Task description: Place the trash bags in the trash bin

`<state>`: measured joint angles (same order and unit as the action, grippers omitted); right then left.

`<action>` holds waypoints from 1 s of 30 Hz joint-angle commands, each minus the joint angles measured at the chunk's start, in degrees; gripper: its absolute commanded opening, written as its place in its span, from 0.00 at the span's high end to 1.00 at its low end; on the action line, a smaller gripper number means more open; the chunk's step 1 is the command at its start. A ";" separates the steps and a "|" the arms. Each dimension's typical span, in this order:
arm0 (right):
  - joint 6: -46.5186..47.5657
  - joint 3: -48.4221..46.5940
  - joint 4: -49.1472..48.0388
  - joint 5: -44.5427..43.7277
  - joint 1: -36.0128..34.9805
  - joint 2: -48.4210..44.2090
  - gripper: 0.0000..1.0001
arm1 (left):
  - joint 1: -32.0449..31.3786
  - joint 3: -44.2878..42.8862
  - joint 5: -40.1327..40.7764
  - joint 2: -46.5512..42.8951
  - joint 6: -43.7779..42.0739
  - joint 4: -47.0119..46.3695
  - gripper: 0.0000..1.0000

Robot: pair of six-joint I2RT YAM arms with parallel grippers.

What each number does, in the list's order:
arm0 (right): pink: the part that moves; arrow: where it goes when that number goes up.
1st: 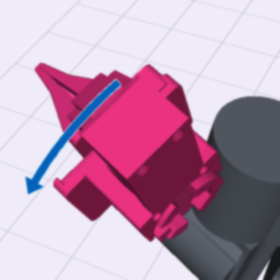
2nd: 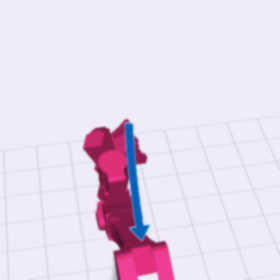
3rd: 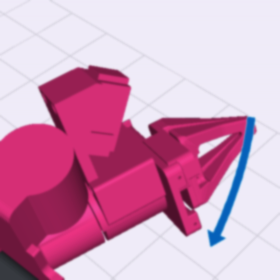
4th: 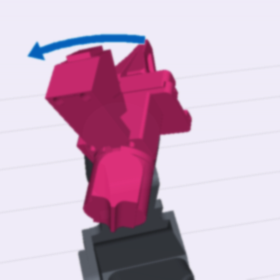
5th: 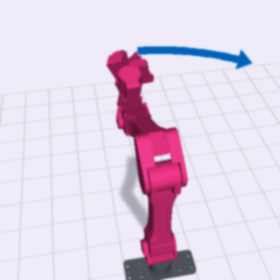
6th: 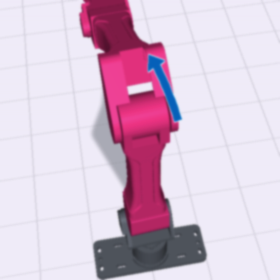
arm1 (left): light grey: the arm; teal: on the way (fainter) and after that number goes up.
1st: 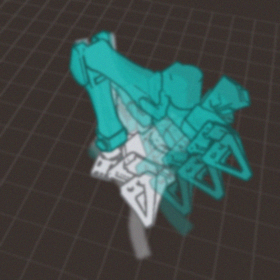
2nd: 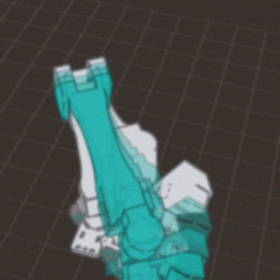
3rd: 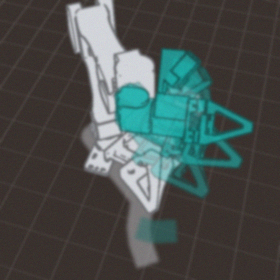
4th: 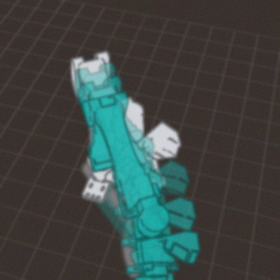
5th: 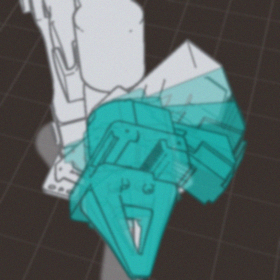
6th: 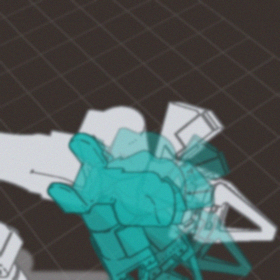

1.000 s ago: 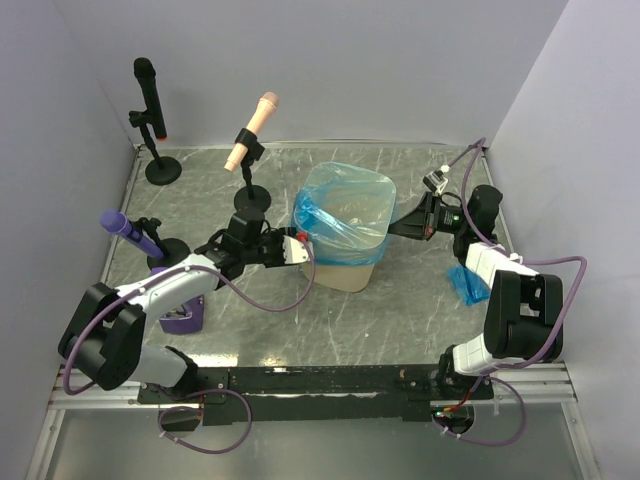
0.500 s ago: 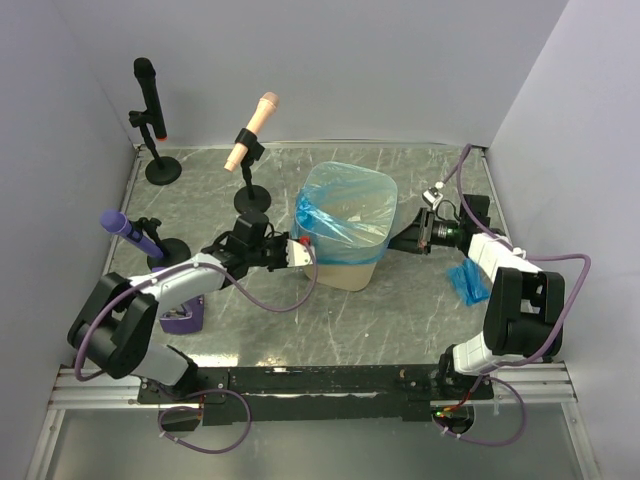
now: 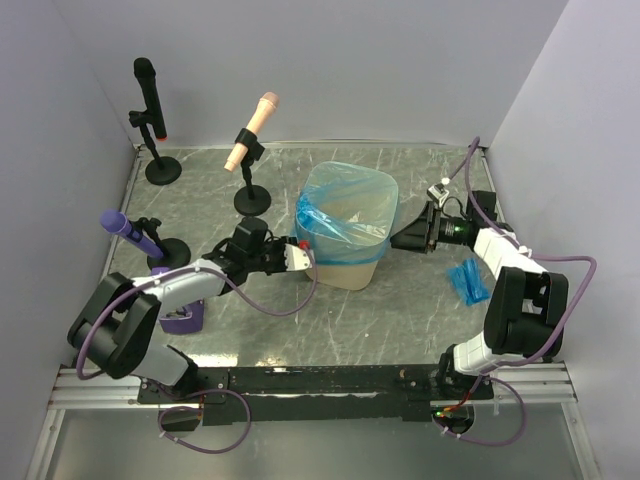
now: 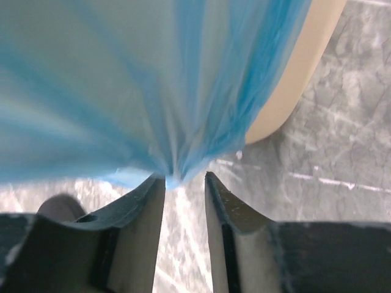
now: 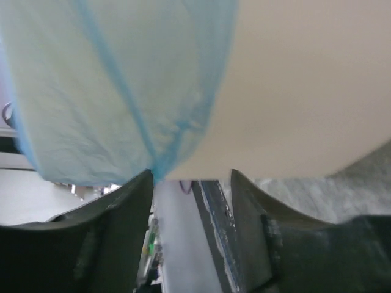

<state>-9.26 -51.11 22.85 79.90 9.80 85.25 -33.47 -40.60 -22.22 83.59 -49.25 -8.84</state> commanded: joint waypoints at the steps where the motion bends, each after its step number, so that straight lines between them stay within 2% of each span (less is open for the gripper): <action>1: -10.93 -1.10 -14.98 6.15 0.57 -1.50 0.37 | -0.19 1.31 2.70 -5.01 -0.31 1.97 0.61; 5: -29.98 4.34 -39.38 5.89 0.57 -0.18 0.37 | -0.19 1.66 2.97 -7.38 -1.02 5.76 0.61; 8: -54.21 9.61 -71.25 4.13 0.48 2.97 0.37 | -0.19 1.84 3.32 -8.97 -1.28 7.43 0.61; 9: -59.86 9.98 -77.98 3.52 0.57 4.47 0.38 | -0.19 1.84 3.58 -9.23 -1.37 7.87 0.61; 12: -56.58 8.40 -74.19 2.72 0.48 5.71 0.41 | -0.19 1.75 4.29 -10.20 -1.46 8.75 0.61; 15: -63.23 8.31 -82.84 2.72 0.48 7.82 0.46 | -0.19 1.14 5.34 -10.73 -1.11 8.75 0.61; 20: -71.41 7.17 -93.14 4.74 -1.36 8.97 0.51 | -0.28 0.26 6.92 -10.99 -0.40 10.15 0.61; 21: -70.99 7.52 -92.82 4.74 -1.89 8.44 0.54 | -0.28 0.17 7.01 -11.08 -0.40 10.33 0.61; 25: -67.57 10.59 -89.74 2.99 -3.30 6.77 0.79 | -0.19 0.35 7.63 -11.43 -0.40 10.25 0.60; 28: -61.34 12.70 -80.99 1.67 -2.60 5.63 1.00 | -0.19 0.17 8.07 -11.61 -0.23 10.33 0.61; 30: -53.73 12.71 -68.54 -0.08 -1.46 4.93 1.00 | -0.28 -0.01 8.33 -11.78 0.03 10.60 0.61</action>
<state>-74.28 -39.38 -59.48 82.74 7.01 93.14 -33.47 -39.33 -14.90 73.93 -50.04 1.67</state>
